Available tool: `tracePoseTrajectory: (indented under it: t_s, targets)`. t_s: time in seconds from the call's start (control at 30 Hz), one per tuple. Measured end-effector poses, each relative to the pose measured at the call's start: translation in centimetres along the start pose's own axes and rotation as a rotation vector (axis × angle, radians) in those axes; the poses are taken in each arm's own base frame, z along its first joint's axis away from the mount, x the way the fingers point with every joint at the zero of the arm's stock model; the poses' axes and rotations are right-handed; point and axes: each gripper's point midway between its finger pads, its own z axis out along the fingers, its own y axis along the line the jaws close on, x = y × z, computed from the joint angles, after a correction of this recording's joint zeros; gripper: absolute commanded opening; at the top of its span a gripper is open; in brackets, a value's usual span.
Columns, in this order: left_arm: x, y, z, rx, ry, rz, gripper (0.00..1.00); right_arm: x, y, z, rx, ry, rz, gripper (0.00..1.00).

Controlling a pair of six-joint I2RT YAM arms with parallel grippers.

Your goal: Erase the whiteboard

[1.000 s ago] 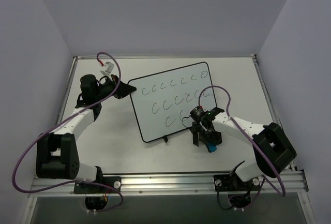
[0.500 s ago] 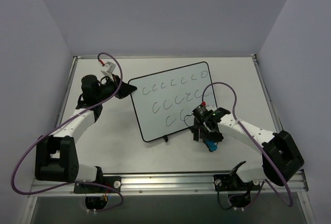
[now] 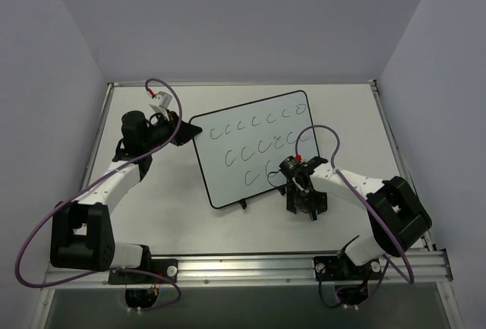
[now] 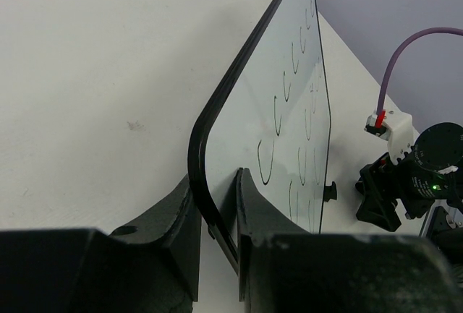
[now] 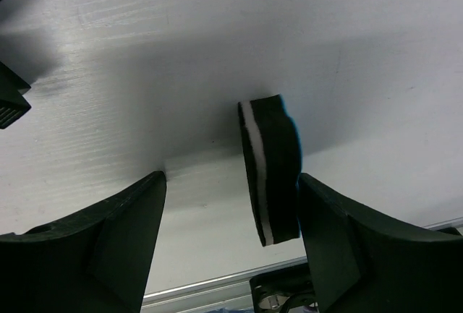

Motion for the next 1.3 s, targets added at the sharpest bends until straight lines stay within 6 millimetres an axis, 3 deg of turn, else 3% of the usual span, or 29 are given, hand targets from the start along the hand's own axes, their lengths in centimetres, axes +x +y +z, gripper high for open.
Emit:
tracePoseTrajectory:
  t_s: [0.33,0.53,0.83,1.13,1.3]
  targets:
    - [0.1,-0.1,0.2,-0.009,0.0,0.002,0.02,0.0,0.3,-0.1,-0.016,0.0,-0.006,0.63]
    - [0.2,-0.1,0.4,-0.015,0.0,0.021,0.02,-0.8,0.7,-1.2,-0.045,-0.066,0.022,0.59]
    - [0.2,-0.1,0.4,-0.027,0.001,0.044,0.02,-0.8,3.7,-3.1,-0.111,-0.139,-0.009,0.59]
    - [0.3,-0.1,0.5,-0.034,0.0,0.057,0.02,-1.8,1.0,-2.2,-0.079,-0.119,0.102,0.58]
    - [0.3,-0.1,0.6,-0.042,-0.003,0.071,0.02,-2.2,0.9,-2.7,-0.115,-0.122,0.117,0.58]
